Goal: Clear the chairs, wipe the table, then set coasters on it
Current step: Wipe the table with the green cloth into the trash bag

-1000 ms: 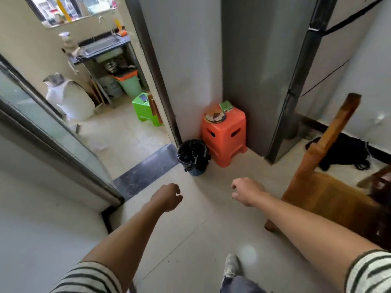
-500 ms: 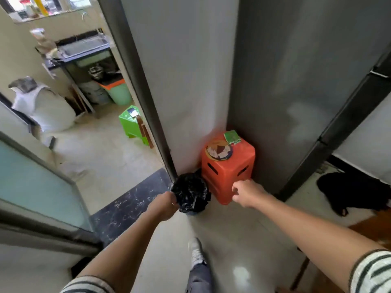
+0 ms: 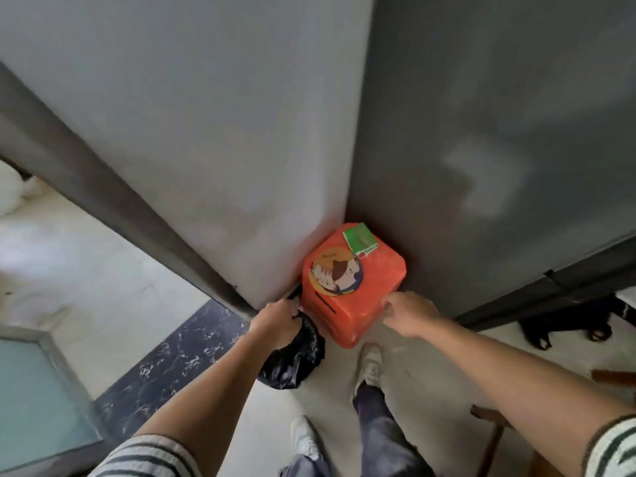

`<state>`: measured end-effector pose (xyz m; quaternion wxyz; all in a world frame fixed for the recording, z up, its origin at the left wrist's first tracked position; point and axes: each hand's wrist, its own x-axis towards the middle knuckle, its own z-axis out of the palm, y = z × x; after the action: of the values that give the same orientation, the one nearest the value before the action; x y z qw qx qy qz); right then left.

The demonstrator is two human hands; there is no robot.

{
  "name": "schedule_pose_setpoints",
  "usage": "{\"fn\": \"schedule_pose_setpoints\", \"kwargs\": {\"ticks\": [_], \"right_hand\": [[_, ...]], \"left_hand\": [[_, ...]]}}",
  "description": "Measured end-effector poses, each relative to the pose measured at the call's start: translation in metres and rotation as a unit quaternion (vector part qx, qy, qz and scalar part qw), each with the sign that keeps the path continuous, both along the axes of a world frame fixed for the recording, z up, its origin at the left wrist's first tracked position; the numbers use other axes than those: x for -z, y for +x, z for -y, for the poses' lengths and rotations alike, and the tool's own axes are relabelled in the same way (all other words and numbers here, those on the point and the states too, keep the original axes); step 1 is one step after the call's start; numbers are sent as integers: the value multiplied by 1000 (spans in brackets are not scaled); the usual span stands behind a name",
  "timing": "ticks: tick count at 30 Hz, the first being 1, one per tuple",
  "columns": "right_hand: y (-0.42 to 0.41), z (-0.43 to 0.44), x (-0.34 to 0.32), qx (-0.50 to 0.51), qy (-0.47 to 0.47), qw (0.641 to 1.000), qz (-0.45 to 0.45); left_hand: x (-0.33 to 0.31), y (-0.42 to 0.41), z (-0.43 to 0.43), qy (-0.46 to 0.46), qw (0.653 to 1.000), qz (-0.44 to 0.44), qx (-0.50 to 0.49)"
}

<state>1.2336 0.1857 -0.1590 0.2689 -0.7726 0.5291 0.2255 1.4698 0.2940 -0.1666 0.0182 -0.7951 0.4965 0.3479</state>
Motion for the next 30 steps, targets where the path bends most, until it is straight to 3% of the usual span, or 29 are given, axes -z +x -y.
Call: {"fn": "schedule_pose_setpoints", "kwargs": {"ticks": [6, 13, 17, 25, 30], "right_hand": [[26, 106, 53, -11, 33, 999, -7], [61, 207, 163, -19, 9, 1000, -7], [72, 250, 222, 11, -34, 999, 29], [94, 294, 326, 95, -96, 990, 37], [94, 304, 336, 111, -131, 983, 58]], "left_hand": [[47, 0, 76, 4, 999, 4, -52], [164, -11, 165, -5, 995, -22, -94], [236, -14, 196, -5, 998, 17, -57], [361, -24, 199, -72, 992, 100, -18], [378, -28, 190, -127, 982, 135, -25]]}}
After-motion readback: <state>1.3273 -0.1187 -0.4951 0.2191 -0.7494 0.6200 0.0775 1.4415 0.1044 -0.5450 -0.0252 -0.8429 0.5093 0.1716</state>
